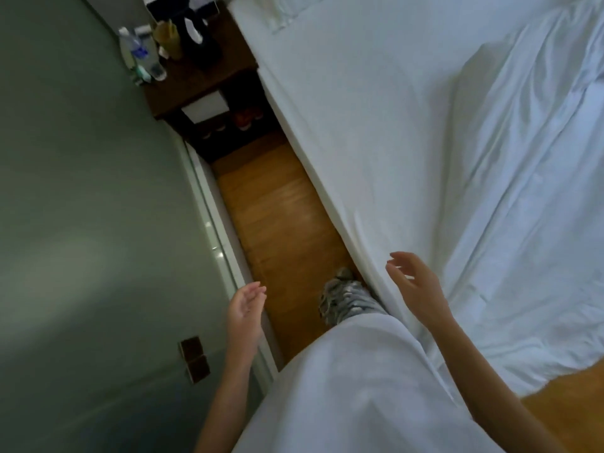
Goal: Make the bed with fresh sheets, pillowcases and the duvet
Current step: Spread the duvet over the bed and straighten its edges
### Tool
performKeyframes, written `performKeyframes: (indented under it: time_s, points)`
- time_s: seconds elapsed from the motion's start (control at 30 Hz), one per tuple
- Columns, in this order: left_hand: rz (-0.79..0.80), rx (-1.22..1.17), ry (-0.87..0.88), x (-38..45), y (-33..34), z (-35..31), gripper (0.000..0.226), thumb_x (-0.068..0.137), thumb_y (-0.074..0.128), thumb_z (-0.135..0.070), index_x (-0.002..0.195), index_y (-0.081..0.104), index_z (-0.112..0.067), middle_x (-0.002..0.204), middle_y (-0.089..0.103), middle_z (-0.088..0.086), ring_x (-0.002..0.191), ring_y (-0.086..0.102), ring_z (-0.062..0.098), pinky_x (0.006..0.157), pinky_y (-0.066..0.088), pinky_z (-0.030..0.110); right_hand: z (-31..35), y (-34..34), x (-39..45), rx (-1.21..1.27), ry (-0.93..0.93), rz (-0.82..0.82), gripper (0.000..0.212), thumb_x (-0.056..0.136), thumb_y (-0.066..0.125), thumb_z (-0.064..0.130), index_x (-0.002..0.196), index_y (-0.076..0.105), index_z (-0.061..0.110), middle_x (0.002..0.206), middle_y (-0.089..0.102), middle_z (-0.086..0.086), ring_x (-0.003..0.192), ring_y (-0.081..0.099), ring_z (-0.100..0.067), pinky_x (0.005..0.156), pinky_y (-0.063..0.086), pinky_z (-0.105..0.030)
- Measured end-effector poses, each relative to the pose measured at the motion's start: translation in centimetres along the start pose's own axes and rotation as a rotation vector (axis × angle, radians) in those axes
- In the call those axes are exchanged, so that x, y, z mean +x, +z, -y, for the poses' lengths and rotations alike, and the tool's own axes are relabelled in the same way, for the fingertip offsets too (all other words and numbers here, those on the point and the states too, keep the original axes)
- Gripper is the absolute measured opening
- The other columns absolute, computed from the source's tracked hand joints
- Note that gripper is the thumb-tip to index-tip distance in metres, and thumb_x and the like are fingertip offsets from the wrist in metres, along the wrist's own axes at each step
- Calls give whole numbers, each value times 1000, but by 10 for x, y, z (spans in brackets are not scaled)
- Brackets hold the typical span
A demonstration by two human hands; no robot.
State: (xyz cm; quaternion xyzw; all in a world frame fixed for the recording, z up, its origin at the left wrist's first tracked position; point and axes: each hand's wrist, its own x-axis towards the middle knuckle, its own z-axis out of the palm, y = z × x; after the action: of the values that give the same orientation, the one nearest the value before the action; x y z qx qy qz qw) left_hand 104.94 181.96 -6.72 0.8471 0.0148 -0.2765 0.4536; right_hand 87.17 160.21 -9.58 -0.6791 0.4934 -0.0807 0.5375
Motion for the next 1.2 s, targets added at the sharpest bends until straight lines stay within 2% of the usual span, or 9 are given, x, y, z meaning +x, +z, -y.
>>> performKeyframes:
  time_s: [0.07,0.33,0.53,0.63,0.73,0.83,0.93,1.0,1.2]
  points:
    - [34,22,30,39,2,-35,20,96,56,-23,114,61,-19,109,66,-5,104,61,11,97,48,34,24,3,39,8,8,-15,22,92,60,22,114,59,18,101,64,5,94,62,-14,86,49,-30]
    - [217,125,274,190,47,-182,18,96,54,-18,113,62,-19,106,67,-7,101,62,7,89,48,25,120,-8,158,98,7,-186,18,93,59,20,111,60,20,98,64,10,87,60,-3,77,43,-15]
    - [564,325,308,308,125,-239,16,96,55,-14,110,61,-19,105,67,-7,99,62,6,87,52,26,119,3,222,71,246,-352,20,93,59,24,113,61,20,98,64,12,90,60,-7,86,49,-30]
    - [750,442,335,373,168,-264,15,95,58,-13,105,62,-23,103,68,-5,99,64,11,80,51,21,123,20,257,59,374,-474,22,94,58,25,114,61,19,97,63,10,91,61,-11,85,50,-31]
    - [1026,690,544,422,214,-319,17,95,57,-17,107,59,-29,108,68,-6,97,62,4,81,50,19,151,45,303,125,477,-594,22,93,59,21,114,62,14,95,63,9,91,63,-15,84,49,-31]
    - [1209,817,821,444,265,-391,22,94,57,-17,114,63,-22,106,67,-10,94,62,4,84,49,21,192,56,349,211,483,-658,22,92,60,21,113,62,14,96,64,7,90,62,-13,83,51,-32]
    - [1263,792,967,454,325,-453,21,92,59,-15,112,65,-18,101,68,-9,90,64,6,82,49,20,217,43,386,299,450,-791,21,92,60,21,113,62,17,99,65,8,90,62,-8,81,51,-28]
    - [1257,767,982,457,366,-474,17,92,60,-14,106,66,-19,97,69,-10,87,64,5,78,49,19,214,26,406,359,455,-863,21,92,60,20,113,62,18,98,66,8,90,62,-6,79,51,-27]
    - [1186,921,916,471,465,-437,17,92,58,-15,108,66,-17,97,68,-10,89,64,6,82,51,28,130,-28,468,445,573,-896,24,93,58,22,116,61,17,102,65,9,89,59,-3,83,49,-28]
